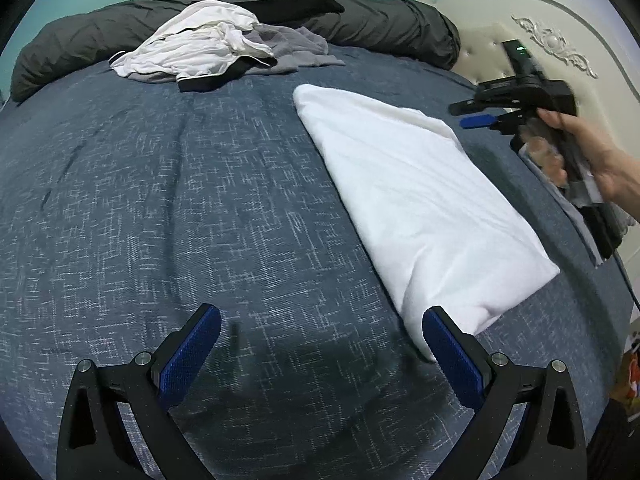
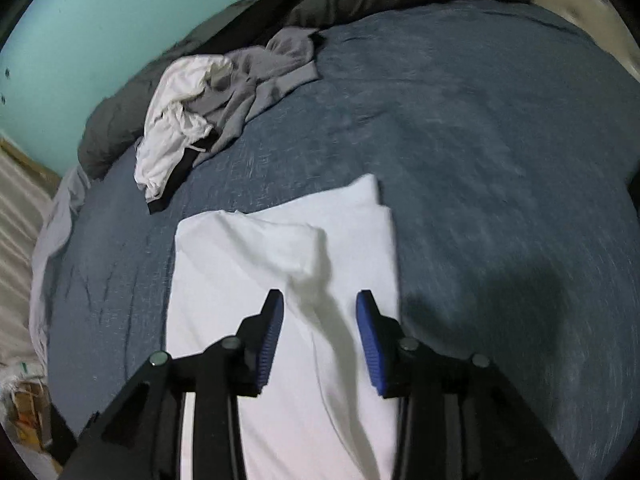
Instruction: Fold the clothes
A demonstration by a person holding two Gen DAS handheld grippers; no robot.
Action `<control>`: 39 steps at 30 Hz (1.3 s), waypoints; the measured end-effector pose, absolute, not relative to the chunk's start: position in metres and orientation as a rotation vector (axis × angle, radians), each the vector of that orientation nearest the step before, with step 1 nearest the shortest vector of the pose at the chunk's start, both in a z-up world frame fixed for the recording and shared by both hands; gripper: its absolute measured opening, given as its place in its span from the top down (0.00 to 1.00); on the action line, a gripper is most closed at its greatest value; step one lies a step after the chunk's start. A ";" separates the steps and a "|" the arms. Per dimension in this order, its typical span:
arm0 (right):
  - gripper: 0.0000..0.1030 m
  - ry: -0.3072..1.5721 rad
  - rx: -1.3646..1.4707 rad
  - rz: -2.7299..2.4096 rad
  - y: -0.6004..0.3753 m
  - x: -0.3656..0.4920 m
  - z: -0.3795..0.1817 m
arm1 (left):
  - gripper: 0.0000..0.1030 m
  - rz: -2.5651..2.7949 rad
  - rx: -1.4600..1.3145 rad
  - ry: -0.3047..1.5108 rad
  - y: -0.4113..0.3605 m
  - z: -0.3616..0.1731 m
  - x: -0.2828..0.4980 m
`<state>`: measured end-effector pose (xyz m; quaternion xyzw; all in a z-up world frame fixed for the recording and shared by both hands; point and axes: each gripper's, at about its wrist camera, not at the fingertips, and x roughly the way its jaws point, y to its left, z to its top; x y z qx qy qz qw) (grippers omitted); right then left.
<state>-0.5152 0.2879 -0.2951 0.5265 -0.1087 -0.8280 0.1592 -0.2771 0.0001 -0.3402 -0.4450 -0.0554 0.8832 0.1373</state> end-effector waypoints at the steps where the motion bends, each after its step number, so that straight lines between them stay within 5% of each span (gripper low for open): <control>1: 0.63 -0.297 1.514 -2.368 0.283 -0.522 -0.298 | 0.00 2.560 -1.285 -0.166 -0.002 -0.340 -0.278; 9: 0.64 -0.237 1.521 -2.362 0.261 -0.558 -0.317 | 0.00 2.570 -1.297 -0.200 -0.013 -0.343 -0.283; 12: 0.86 -0.180 1.531 -2.369 0.254 -0.563 -0.323 | 0.00 2.566 -1.301 -0.201 -0.013 -0.344 -0.283; 15: 0.94 -0.163 1.522 -2.390 0.252 -0.565 -0.323 | 0.00 2.562 -1.305 -0.206 -0.013 -0.345 -0.283; 28: 0.95 0.048 1.521 -2.503 0.244 -0.585 -0.329 | 0.00 2.558 -1.313 -0.224 -0.017 -0.348 -0.283; 39: 0.88 -0.078 1.460 -2.520 0.271 -0.563 -0.306 | 0.00 2.545 -1.279 -0.196 -0.002 -0.341 -0.281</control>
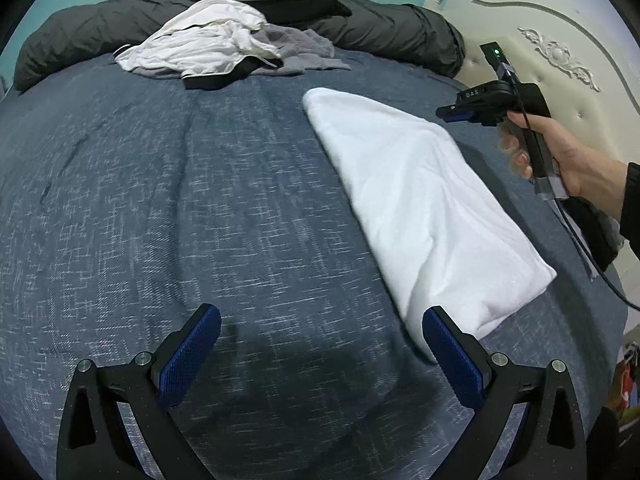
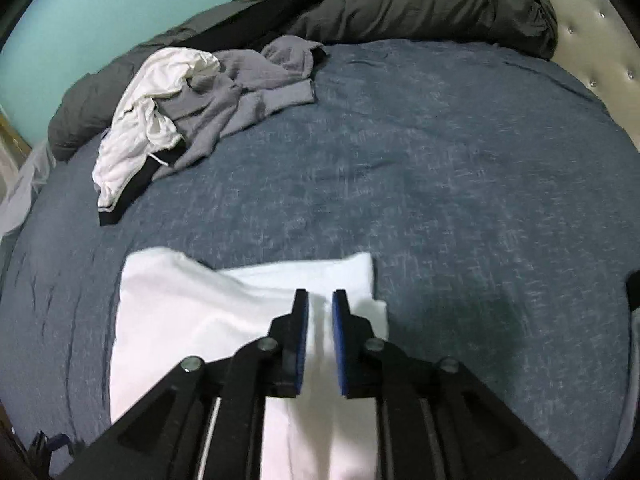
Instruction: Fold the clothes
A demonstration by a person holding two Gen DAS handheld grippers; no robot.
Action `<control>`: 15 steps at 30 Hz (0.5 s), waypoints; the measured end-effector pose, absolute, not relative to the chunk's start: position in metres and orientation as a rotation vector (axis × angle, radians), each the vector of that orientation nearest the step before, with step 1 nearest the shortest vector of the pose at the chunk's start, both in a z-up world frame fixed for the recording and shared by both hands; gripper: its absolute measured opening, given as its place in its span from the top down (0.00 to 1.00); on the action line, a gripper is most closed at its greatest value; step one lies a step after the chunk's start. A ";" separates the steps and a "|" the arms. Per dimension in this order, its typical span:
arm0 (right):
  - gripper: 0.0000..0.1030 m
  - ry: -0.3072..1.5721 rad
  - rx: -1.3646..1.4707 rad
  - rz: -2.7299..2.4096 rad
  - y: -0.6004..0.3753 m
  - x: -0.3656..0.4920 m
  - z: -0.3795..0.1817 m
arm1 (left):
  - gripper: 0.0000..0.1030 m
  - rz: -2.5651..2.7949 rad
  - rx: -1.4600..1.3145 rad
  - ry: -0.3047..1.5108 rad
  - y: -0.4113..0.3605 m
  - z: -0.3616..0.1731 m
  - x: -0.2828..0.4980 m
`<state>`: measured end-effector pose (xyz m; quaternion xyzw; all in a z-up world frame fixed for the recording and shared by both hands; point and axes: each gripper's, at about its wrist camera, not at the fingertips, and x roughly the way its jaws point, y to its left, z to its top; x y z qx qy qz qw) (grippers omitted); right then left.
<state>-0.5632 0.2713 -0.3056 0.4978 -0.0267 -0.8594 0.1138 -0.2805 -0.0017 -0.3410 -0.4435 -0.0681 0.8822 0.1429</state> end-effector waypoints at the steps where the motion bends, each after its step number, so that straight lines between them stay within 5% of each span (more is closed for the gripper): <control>1: 0.88 -0.088 1.471 -2.516 0.273 -0.561 -0.305 | 0.00 2.542 -1.274 -0.189 0.001 -0.340 -0.281; 15: 0.87 -0.052 1.551 -2.396 0.272 -0.457 -0.329 | 0.00 2.510 -1.331 0.015 0.039 -0.359 -0.297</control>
